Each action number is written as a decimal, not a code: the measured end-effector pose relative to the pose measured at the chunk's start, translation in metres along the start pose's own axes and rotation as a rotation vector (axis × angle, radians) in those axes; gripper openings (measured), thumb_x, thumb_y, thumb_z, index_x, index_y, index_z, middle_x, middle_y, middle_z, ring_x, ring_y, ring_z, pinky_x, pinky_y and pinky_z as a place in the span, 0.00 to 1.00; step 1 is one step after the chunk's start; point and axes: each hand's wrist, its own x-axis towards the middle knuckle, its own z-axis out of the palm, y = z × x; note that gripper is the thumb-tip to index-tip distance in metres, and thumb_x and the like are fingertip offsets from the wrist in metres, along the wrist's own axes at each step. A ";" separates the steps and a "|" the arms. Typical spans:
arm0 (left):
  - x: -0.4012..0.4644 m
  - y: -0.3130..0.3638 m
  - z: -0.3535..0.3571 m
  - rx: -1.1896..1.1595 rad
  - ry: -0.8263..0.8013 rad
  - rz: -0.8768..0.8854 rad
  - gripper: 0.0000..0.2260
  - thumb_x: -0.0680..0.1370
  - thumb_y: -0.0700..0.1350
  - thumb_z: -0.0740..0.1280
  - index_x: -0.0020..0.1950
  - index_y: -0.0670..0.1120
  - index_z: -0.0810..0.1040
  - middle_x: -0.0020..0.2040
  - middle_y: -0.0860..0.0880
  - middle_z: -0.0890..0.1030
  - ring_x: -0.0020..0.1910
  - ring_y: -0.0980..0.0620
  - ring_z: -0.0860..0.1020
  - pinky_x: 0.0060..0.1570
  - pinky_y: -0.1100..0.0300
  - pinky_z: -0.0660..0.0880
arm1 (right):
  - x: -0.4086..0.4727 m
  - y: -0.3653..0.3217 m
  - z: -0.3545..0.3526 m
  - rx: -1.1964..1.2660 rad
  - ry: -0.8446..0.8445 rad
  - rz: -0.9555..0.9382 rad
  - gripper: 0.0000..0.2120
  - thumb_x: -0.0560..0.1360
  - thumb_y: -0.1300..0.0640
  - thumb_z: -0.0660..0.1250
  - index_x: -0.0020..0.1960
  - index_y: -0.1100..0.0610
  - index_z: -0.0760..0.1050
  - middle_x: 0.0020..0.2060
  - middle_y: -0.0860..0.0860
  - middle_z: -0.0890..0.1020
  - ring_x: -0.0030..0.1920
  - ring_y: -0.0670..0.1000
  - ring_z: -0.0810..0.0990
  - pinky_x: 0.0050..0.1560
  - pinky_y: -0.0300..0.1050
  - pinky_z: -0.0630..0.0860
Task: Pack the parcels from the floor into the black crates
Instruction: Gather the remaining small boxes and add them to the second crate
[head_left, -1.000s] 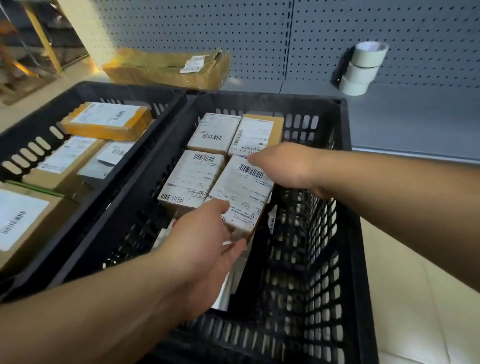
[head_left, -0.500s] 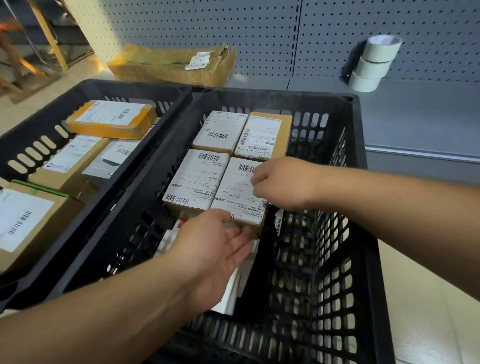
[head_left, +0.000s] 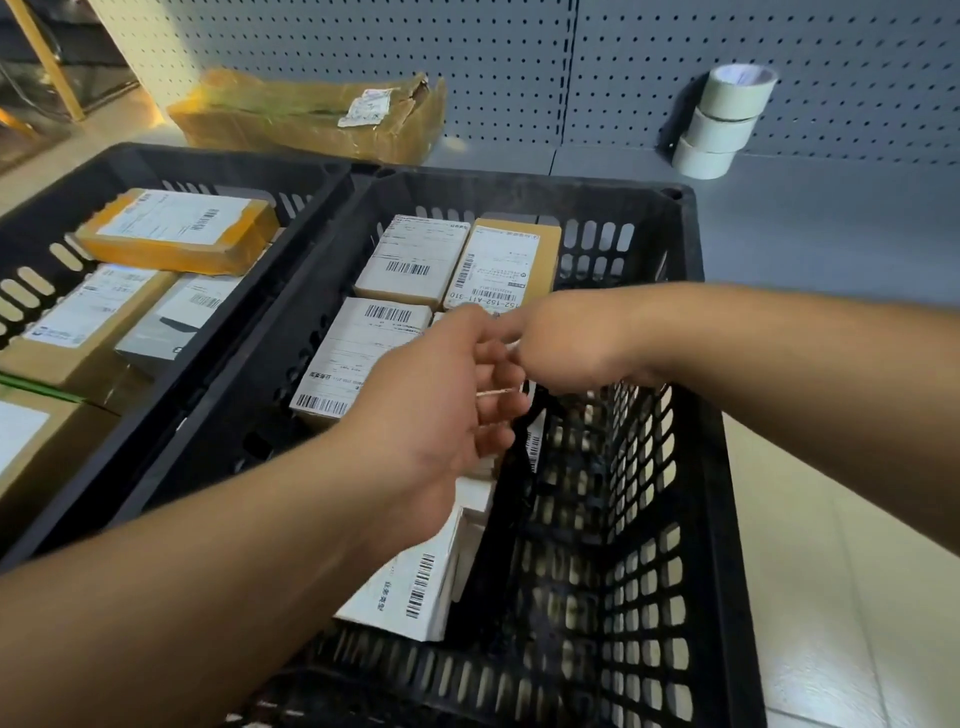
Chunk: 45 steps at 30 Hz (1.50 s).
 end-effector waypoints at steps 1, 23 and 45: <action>0.005 0.004 0.003 -0.005 0.006 0.030 0.10 0.78 0.47 0.62 0.38 0.49 0.78 0.34 0.50 0.79 0.30 0.53 0.76 0.26 0.62 0.71 | 0.001 0.003 -0.006 0.038 -0.019 0.012 0.23 0.77 0.64 0.59 0.68 0.47 0.76 0.58 0.53 0.81 0.57 0.55 0.79 0.53 0.48 0.78; 0.039 0.032 0.268 0.476 -0.179 0.306 0.10 0.81 0.56 0.62 0.49 0.51 0.77 0.47 0.52 0.82 0.39 0.52 0.79 0.38 0.59 0.72 | -0.171 0.274 -0.031 0.486 0.684 0.503 0.21 0.78 0.45 0.63 0.70 0.45 0.70 0.60 0.48 0.79 0.53 0.54 0.79 0.57 0.47 0.76; 0.038 -0.150 0.547 0.576 -0.414 -0.023 0.14 0.84 0.50 0.61 0.69 0.50 0.75 0.61 0.50 0.81 0.55 0.50 0.82 0.52 0.55 0.77 | -0.407 0.614 0.097 0.927 0.988 1.230 0.33 0.84 0.42 0.45 0.74 0.67 0.64 0.73 0.65 0.68 0.70 0.68 0.70 0.71 0.61 0.66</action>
